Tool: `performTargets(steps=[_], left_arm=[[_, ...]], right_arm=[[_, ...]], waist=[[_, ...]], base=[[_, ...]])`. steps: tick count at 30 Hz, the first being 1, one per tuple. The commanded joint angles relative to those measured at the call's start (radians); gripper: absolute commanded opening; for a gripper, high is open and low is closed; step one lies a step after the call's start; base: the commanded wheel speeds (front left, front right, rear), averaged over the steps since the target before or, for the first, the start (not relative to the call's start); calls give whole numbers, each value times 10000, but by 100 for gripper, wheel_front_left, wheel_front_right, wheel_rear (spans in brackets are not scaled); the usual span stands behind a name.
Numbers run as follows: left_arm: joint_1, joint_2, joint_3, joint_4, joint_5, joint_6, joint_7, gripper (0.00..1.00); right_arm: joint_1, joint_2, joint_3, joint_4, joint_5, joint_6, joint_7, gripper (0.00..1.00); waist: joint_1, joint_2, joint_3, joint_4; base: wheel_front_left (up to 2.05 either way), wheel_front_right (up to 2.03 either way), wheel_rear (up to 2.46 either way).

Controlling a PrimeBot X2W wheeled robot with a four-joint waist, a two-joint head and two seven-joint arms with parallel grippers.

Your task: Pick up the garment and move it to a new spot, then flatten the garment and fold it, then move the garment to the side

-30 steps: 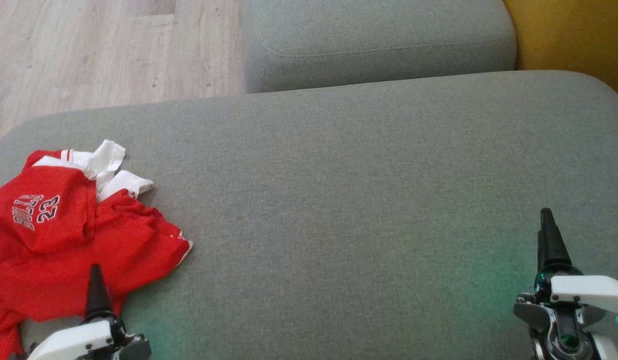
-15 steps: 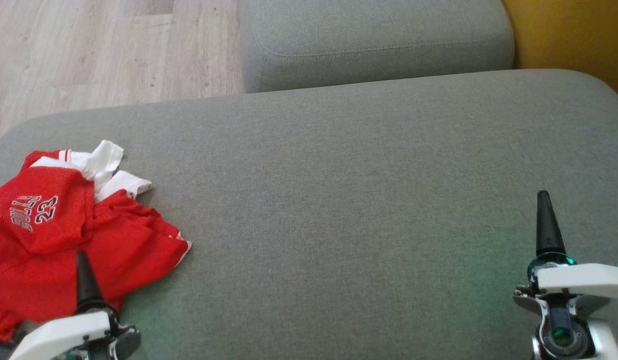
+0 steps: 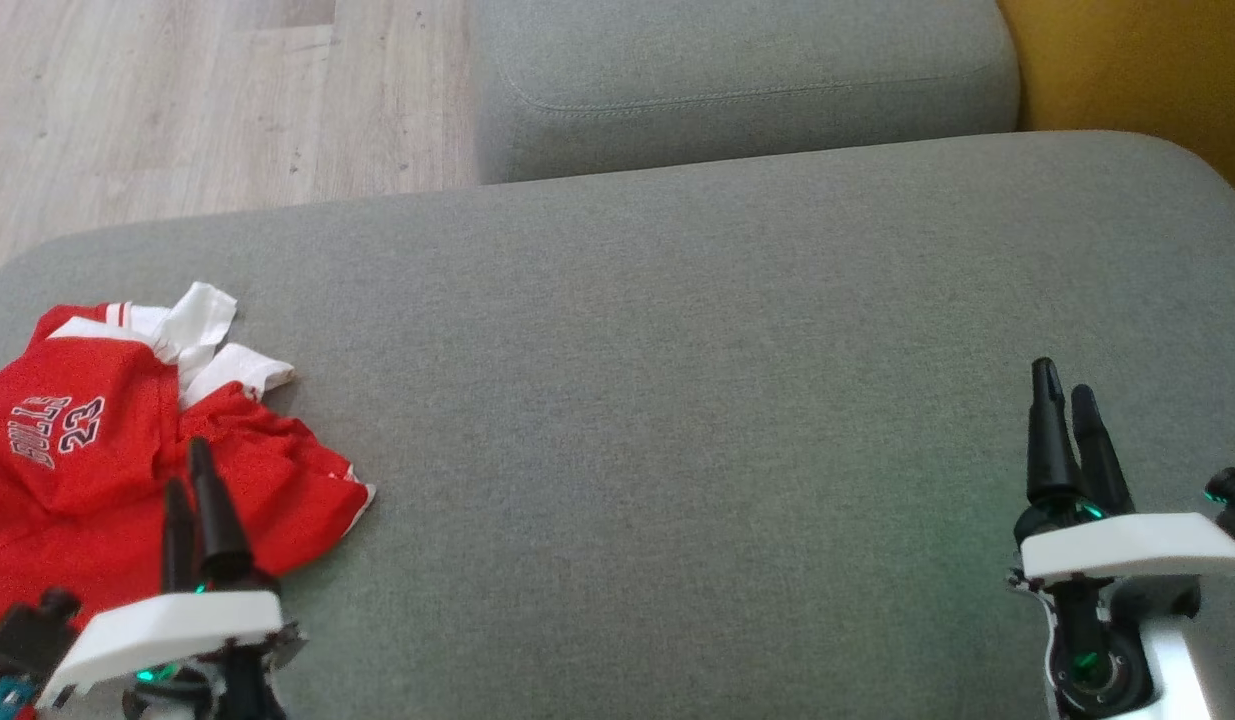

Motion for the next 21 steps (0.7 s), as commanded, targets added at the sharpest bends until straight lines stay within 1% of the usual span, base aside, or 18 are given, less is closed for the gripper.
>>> performTargets(steps=[1,8,10,16,21], left_arm=[[-355,115,-5,-512,548,-50,-155,100],[-308,154,-655,-712,2316,17,-360,100],[-294,167,-726,-709,2515,43,-390,100],[-252,405,-1220,-650,3636,273,-566,100],[-266,655,-1732,-673,4427,563,-712,100]], right_arm=[[-462,-70,190,-466,-437,-3,-166,100],[-398,-73,445,-548,-1656,-4,-372,100],[-381,-74,453,-513,-1793,-4,-401,100],[-345,-77,667,-522,-2836,-4,-578,100],[-299,-79,696,-502,-3643,-5,-725,100]], waist=[[0,-1,-2,-3],[0,-1,-40,2],[0,-1,-46,0],[0,-1,-78,-25],[0,-1,-69,-78]], base=[[0,0,0],[0,0,0],[0,0,0],[0,0,0],[0,0,0]])
